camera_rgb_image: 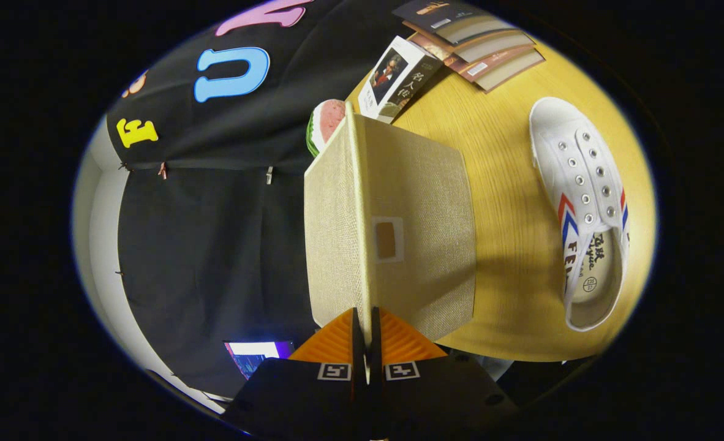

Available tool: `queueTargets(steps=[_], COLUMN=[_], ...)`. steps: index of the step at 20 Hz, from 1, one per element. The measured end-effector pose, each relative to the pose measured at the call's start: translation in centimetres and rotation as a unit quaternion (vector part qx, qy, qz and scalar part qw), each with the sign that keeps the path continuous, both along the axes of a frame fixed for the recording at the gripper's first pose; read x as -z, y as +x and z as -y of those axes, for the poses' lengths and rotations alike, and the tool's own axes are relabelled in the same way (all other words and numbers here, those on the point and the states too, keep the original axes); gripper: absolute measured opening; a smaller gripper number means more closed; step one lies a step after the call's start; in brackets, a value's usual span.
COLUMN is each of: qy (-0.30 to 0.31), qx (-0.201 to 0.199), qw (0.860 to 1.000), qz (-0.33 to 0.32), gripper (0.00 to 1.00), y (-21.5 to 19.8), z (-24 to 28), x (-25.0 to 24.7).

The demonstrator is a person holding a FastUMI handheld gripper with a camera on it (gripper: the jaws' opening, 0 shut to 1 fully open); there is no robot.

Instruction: Open the storage box then place both shoes into the box .Put the left shoe in first, then the right shoe, with the right side of both shoes facing outward in a uniform manner.

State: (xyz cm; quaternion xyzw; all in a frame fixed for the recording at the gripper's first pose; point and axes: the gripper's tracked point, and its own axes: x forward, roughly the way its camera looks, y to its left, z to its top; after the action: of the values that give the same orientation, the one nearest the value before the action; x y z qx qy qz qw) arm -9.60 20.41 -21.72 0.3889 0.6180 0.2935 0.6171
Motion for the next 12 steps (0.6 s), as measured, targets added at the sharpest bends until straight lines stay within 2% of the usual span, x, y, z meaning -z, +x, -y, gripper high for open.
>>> queueTargets(steps=[3,7,12], qy=[0.010,0.023,0.047], qx=[0.020,0.026,0.015], qw=[1.000,0.999,0.996], qz=[0.008,0.020,0.073], gripper=[0.05,0.05,0.05], y=[0.8,0.9,2.0], z=[-0.5,-2.3,-7.0], x=[-2.4,-6.4,-11.8])
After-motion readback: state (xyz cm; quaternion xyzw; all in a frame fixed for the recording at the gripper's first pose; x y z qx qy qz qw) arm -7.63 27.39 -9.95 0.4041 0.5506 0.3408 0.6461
